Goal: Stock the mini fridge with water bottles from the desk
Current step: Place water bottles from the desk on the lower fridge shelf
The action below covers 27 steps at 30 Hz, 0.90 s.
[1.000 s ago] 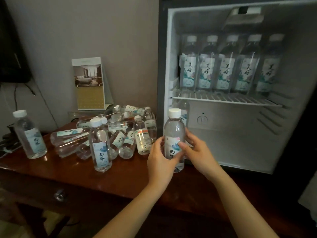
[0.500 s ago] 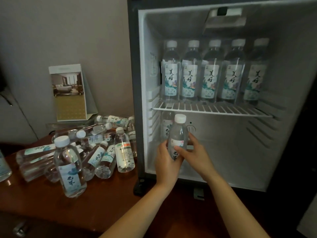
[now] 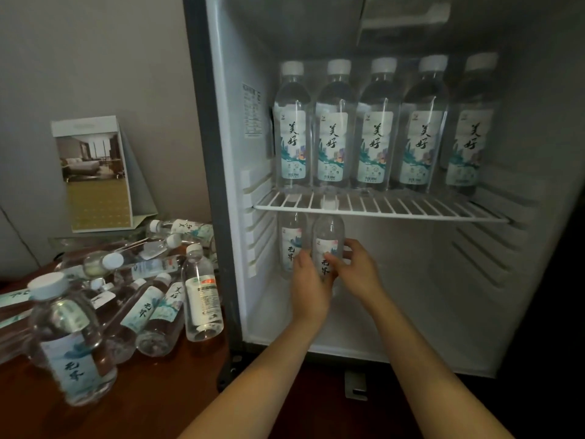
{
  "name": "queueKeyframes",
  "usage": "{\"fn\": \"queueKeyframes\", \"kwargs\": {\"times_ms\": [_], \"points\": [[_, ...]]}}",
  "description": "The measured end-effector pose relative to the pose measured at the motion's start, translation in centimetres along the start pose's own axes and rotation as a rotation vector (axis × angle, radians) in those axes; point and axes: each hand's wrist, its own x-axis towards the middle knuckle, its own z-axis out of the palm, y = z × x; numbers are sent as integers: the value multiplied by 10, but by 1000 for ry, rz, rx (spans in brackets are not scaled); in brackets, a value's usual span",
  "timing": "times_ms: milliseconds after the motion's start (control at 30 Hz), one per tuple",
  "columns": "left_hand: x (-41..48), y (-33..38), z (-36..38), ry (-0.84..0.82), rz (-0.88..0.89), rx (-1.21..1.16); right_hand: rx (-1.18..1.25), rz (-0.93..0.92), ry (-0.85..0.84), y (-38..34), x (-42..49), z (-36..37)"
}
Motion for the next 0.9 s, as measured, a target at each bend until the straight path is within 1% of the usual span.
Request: {"fn": "queueKeyframes", "kwargs": {"times_ms": [167,433,600,733,900], "points": [[7,-8,6,25,30,53,-39,-18,-6,9,14,3],[17,-11,13,10,30,74,-40,-1,-5,18,21,8],[20,-14,13,-18,38,49,-70,13,-22,18,25,11],[20,-9,9,-59,40,89,-85,28,-50,15,25,9],[19,-9,3,-117,34,128,-103,59,-31,13,21,11]]}}
